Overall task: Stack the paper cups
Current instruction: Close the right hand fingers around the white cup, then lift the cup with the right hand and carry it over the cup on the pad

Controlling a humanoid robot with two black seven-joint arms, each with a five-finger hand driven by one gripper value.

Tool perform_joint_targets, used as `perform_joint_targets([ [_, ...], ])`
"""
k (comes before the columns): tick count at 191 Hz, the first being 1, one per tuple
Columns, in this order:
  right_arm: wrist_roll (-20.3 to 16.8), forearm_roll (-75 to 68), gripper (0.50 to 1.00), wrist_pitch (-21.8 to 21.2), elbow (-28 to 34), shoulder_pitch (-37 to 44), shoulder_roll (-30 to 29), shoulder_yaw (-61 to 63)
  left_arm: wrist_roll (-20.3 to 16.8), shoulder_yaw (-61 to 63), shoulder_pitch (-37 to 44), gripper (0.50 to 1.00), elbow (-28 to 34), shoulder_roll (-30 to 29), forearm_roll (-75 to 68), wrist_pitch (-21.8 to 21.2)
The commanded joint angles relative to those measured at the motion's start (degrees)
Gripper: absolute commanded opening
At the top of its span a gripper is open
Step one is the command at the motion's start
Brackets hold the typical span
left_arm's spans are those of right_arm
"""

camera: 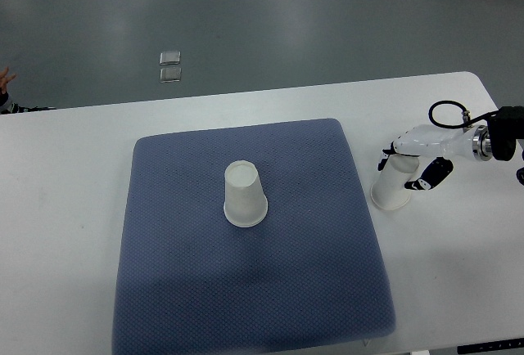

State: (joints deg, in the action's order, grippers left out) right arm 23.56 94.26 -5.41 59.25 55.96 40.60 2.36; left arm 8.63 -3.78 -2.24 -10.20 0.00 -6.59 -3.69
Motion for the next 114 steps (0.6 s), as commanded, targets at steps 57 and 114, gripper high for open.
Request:
perform_joint_targets([
  [57,-0.01,-0.74,0.621,-3.11,1.21,9.08,0.0,0.19,-0.01,0.0,-0.04,1.0,0.0,0.0,0.0,0.0],
  [114,-0.01,-1.27,0.621,-11.29,7.63,20.42,-3.34,0.1,-0.01,0.0,-0.04,1.0,0.0,0.0,0.0,0.0],
])
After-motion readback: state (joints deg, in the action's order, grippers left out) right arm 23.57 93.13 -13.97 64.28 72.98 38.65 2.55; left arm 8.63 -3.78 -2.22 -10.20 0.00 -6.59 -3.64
